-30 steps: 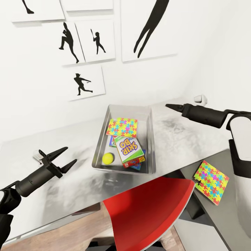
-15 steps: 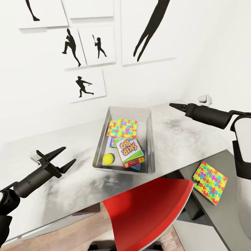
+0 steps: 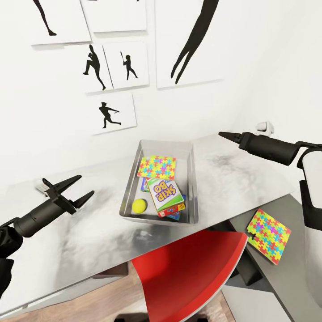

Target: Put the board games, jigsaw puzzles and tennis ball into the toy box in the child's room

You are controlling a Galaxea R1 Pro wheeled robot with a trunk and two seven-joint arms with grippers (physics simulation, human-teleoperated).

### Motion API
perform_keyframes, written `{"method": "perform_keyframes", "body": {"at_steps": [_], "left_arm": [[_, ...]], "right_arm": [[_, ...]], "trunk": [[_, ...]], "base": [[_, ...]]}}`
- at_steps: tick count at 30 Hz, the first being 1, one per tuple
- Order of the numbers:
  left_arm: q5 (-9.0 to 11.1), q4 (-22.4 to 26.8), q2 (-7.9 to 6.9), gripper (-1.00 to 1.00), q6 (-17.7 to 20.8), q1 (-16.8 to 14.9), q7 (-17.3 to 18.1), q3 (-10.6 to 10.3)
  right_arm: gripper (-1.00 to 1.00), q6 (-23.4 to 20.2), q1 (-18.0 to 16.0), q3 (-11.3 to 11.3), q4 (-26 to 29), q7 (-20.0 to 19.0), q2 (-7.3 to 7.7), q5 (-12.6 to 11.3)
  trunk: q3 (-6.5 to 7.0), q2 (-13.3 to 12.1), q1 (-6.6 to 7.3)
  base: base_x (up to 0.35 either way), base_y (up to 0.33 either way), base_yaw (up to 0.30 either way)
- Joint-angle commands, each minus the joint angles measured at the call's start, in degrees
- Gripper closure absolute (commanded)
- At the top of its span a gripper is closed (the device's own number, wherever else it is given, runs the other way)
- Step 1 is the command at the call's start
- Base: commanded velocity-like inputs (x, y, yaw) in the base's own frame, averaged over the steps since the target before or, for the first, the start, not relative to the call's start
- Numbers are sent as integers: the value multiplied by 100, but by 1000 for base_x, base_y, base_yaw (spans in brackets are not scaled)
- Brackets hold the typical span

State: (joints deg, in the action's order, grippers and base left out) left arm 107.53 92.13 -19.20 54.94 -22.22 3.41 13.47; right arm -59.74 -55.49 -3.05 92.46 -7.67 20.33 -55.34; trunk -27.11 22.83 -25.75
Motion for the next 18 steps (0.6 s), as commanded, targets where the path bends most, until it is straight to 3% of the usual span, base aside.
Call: {"method": "perform_keyframes", "body": {"at_steps": [1,6,9,10,11,15,16,18], "left_arm": [[-44,-2,-93,-100,17,-143,-33,-3],[-27,-2,-270,-100,9,-598,-254,-45],[6,-2,-319,-100,3,-1207,-656,-296],[6,-2,-319,-100,3,-1207,-656,-296],[22,-2,-321,-100,-5,-1414,-833,-425],[130,-2,-218,-100,-40,-2253,-1578,-923],[130,-2,-218,-100,-40,-2253,-1578,-923],[205,-5,-81,-100,-51,-2675,-1952,-1120]], "right_arm": [[-100,-26,-5,-9,0,-60,1,58],[-100,-26,-4,-19,0,-60,10,58],[-100,-26,20,-31,0,-59,75,59],[-100,-26,20,-31,0,-59,75,59],[-100,-26,46,-34,0,-59,118,59],[-100,-26,150,-78,0,-63,305,52],[-100,-26,150,-78,0,-63,305,52],[-100,-26,181,-130,0,-65,365,48]], "trunk": [[-5,9,-3],[9,9,-3],[13,9,-3],[14,9,-3],[14,9,-3],[16,9,-3],[17,9,-3],[17,9,-3]], "base": [[-1,0,7],[-1,0,1],[0,0,-73],[0,0,-112],[0,0,-145],[0,0,-183],[0,0,-173],[0,0,-125]]}}
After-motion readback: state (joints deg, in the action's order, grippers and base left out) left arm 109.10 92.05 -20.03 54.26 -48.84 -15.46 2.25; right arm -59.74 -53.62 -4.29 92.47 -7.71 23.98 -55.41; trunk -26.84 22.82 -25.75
